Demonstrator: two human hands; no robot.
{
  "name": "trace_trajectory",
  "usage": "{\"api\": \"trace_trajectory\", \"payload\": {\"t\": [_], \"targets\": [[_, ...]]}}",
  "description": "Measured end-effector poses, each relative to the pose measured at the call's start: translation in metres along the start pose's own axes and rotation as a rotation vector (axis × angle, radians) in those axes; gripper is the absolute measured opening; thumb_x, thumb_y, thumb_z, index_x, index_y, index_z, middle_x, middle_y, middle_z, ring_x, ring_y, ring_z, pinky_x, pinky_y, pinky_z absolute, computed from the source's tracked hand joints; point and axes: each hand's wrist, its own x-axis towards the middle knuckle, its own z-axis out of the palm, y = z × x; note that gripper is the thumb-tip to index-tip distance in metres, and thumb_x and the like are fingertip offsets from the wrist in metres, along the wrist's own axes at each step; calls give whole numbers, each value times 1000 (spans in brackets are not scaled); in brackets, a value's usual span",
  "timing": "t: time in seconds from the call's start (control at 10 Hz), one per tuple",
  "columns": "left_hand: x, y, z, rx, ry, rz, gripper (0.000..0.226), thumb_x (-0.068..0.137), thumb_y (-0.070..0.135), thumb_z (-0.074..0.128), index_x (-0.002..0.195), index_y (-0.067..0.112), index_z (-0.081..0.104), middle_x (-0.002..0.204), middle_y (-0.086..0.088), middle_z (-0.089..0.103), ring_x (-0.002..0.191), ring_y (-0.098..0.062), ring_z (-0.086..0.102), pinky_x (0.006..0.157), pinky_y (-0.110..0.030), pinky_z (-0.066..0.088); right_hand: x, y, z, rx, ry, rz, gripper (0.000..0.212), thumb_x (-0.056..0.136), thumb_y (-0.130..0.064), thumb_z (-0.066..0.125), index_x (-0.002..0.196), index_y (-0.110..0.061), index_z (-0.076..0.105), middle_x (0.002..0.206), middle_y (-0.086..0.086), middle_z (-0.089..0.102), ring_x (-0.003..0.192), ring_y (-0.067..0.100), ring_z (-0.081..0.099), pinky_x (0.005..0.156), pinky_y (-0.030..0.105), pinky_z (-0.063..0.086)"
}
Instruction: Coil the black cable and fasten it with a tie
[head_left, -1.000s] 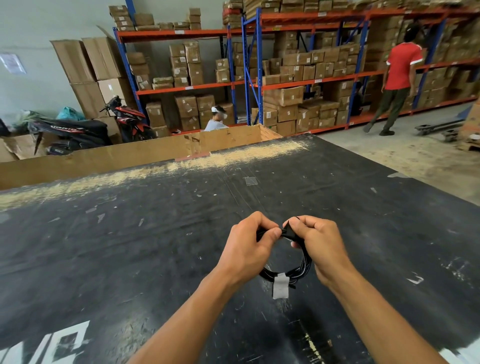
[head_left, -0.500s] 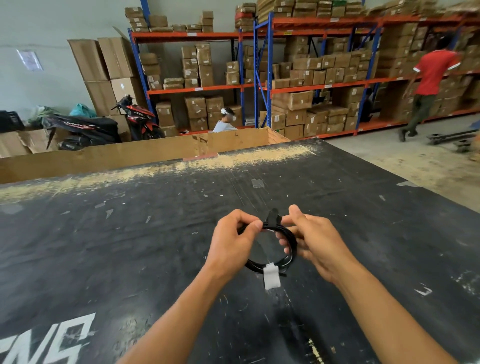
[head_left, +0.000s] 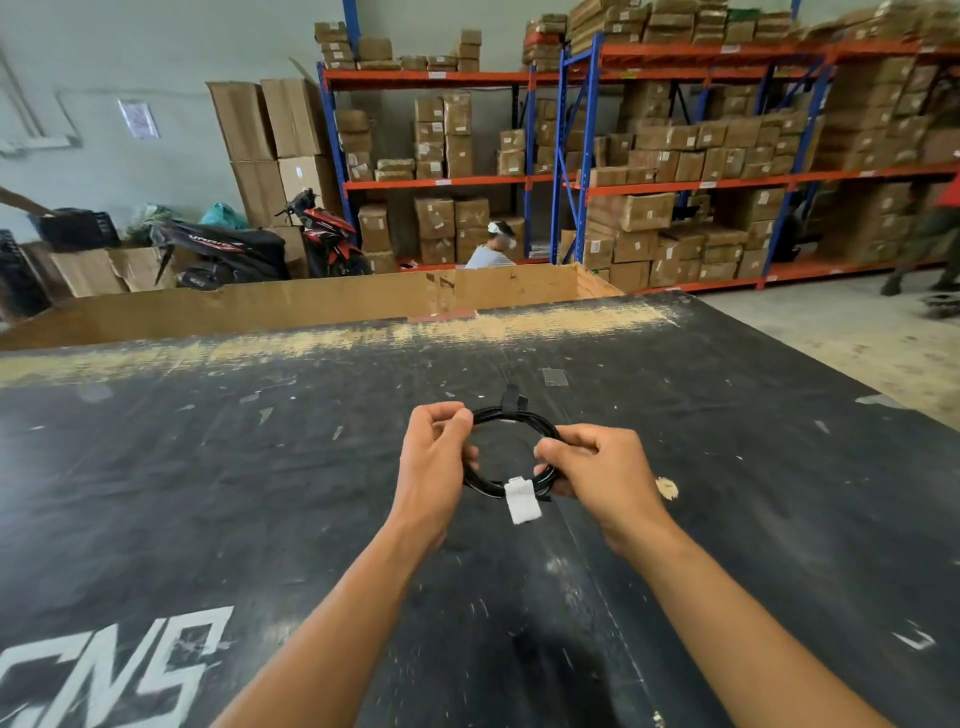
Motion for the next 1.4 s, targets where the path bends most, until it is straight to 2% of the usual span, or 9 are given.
{"api": "trace_trajectory", "payload": {"t": [0.3, 0.5, 0.6, 0.7, 0.8, 0.9, 1.0, 1.2, 1.4], "targets": [[17, -7, -49, 102, 132, -68, 14, 87, 22, 74, 101, 21, 72, 80, -6, 79, 73, -20, 76, 69, -32, 59, 43, -1, 39, 76, 98, 14, 13, 71, -18, 85, 62, -18, 77, 57, 0, 72, 63, 21, 70, 69, 41, 64], [47, -25, -64, 167, 324, -77, 3, 83, 23, 78, 85, 25, 78, 69, 9, 77, 65, -9, 75, 73, -30, 61, 70, 28, 82, 22, 27, 94, 27, 76, -13, 61, 65, 10, 54, 60, 11, 51, 59, 19, 57, 76, 68, 53], [62, -44, -72, 207, 326, -125, 17, 86, 18, 72, 80, 33, 77, 70, 13, 77, 67, -6, 75, 81, -32, 59, 85, 43, 98, -41, 7, 131, 28, 75, -11, 59, 74, 16, 54, 64, 8, 46, 59, 17, 55, 79, 69, 51], [74, -65, -77, 242, 304, -221, 16, 87, 13, 70, 88, 27, 79, 70, 12, 77, 68, -5, 75, 84, -34, 60, 99, 57, 111, -82, 45, 162, 24, 75, -8, 65, 82, 15, 61, 66, 28, 62, 58, 18, 55, 76, 65, 54], [83, -86, -80, 314, 322, -290, 24, 85, 14, 71, 69, 31, 76, 61, 14, 74, 64, -9, 74, 80, -34, 61, 113, 74, 121, -153, 33, 202, 21, 73, -7, 66, 82, 12, 63, 63, 15, 58, 58, 20, 61, 73, 61, 57], [90, -100, -80, 349, 334, -337, 13, 82, 14, 74, 81, 26, 78, 63, 12, 74, 68, -13, 75, 83, -35, 60, 124, 89, 129, -190, 25, 254, 27, 71, -6, 64, 90, 14, 62, 82, 31, 70, 66, 24, 66, 77, 63, 55], [95, -115, -82, 401, 306, -336, 38, 81, 13, 74, 55, 40, 69, 73, 2, 77, 77, -22, 76, 83, -38, 60, 130, 101, 132, -231, 37, 290, 28, 72, -5, 65, 94, 12, 63, 100, 33, 67, 64, 21, 65, 77, 62, 56], [100, -124, -81, 422, 294, -329, 11, 82, 16, 75, 86, 26, 79, 77, 1, 77, 76, -16, 75, 83, -33, 59, 133, 112, 130, -253, 5, 317, 25, 78, -8, 70, 91, 13, 65, 67, 19, 64, 46, 3, 67, 76, 56, 58], [89, -114, -83, 457, 314, -338, 15, 88, 26, 72, 103, 23, 72, 88, 1, 73, 87, -18, 69, 80, -28, 52, 126, 106, 120, -228, -27, 332, 30, 81, -19, 69, 66, 5, 62, 64, 7, 49, 51, 13, 66, 83, 51, 58]]}}
